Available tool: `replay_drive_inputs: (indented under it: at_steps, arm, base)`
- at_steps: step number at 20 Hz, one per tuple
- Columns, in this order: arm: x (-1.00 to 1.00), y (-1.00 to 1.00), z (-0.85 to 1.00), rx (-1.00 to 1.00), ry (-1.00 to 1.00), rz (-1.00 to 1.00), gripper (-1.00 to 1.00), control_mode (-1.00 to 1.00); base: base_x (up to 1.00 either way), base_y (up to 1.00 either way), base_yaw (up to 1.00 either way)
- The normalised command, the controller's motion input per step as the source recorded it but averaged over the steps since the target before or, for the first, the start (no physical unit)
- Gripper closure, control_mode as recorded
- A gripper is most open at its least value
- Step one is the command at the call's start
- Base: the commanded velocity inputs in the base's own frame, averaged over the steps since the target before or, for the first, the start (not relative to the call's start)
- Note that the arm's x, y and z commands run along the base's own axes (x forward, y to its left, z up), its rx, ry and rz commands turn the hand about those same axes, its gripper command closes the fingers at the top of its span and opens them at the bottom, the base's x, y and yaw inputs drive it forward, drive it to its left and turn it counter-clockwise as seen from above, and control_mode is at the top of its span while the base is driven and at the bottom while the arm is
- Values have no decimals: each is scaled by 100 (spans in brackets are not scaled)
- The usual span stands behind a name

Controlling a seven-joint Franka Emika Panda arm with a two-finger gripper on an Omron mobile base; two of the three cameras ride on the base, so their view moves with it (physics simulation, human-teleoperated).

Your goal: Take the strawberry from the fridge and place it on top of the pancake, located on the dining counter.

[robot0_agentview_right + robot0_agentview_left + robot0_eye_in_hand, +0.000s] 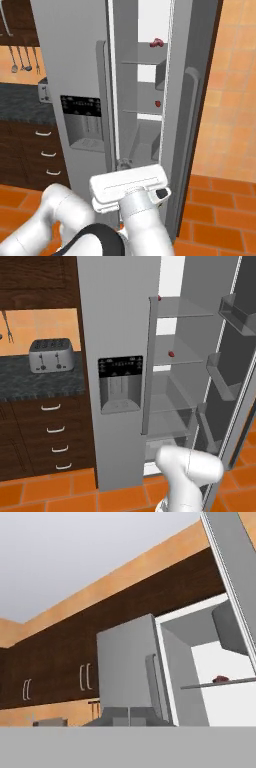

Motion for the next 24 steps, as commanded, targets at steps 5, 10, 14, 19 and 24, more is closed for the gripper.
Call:
replay_drive_inputs:
  at_steps: [5, 10, 14, 19, 24]
  arm:
    - [16, 100, 53, -28, 4, -32, 100, -100]
    - [65, 94, 28, -37, 30, -35, 100, -100]
    - [98, 46, -1, -24, 23, -43, 100, -100]
    - [81, -2, -16, -7, 2, -49, 100, -100]
    - [8, -40, -42, 25, -23, -15, 100, -100]
  base:
    - [0, 0, 0]
    - [0, 0, 0]
    - [0, 0, 0]
    - [0, 0, 0]
    - [0, 0, 0]
